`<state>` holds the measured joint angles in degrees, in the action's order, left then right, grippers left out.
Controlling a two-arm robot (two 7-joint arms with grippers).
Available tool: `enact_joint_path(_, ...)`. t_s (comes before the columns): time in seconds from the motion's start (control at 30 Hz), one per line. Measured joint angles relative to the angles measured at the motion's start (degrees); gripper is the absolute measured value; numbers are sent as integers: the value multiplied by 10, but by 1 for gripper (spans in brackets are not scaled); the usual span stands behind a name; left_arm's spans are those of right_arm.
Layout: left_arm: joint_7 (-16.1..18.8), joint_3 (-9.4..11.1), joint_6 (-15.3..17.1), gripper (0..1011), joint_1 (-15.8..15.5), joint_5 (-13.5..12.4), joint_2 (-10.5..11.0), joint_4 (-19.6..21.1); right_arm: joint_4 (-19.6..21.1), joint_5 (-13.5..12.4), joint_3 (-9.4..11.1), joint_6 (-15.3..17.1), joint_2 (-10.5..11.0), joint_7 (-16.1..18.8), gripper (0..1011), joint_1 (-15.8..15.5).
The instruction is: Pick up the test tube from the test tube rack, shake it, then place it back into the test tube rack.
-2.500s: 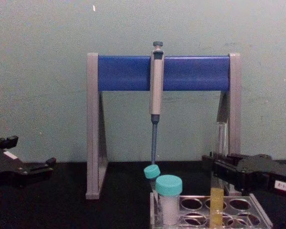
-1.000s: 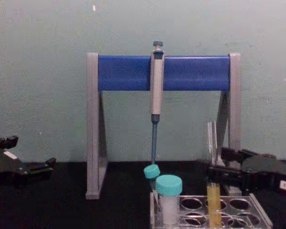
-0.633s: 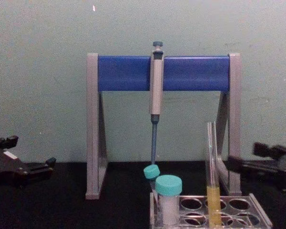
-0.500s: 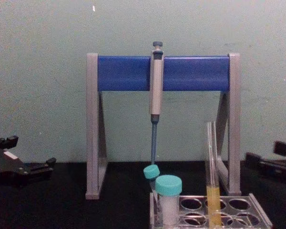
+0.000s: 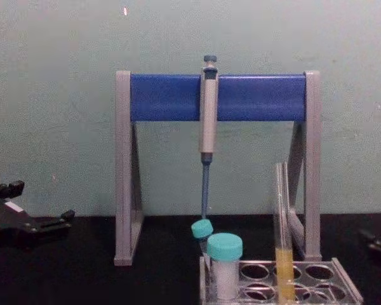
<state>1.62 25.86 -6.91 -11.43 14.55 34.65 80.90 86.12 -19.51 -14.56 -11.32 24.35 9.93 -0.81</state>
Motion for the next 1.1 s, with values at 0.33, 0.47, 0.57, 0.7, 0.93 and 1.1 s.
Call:
enact_joint_path(0.33, 0, 0, 0, 1009, 0, 0, 0, 0, -44, 20, 3, 1, -30, -14, 1000, 3)
enact_joint_path(0.47, 0, 0, 0, 1010, 0, 0, 0, 0, -61, 21, 3, 11, -37, -7, 1000, 8)
enact_joint_path(0.57, 0, 0, 0, 1010, 0, 0, 0, 0, -71, 23, 3, 18, -41, 0, 1000, 13)
enact_joint_path(0.7, 0, 0, 0, 1009, 0, 0, 0, 0, -80, 26, 3, 26, -45, 8, 1000, 18)
enact_joint_path(0.93, 0, 0, 0, 1010, 0, 0, 0, 0, -79, 26, 3, 26, -44, 8, 1000, 17)
enact_joint_path(1.1, 0, 0, 0, 1010, 0, 0, 0, 0, -78, 26, 3, 26, -44, 7, 1000, 17)
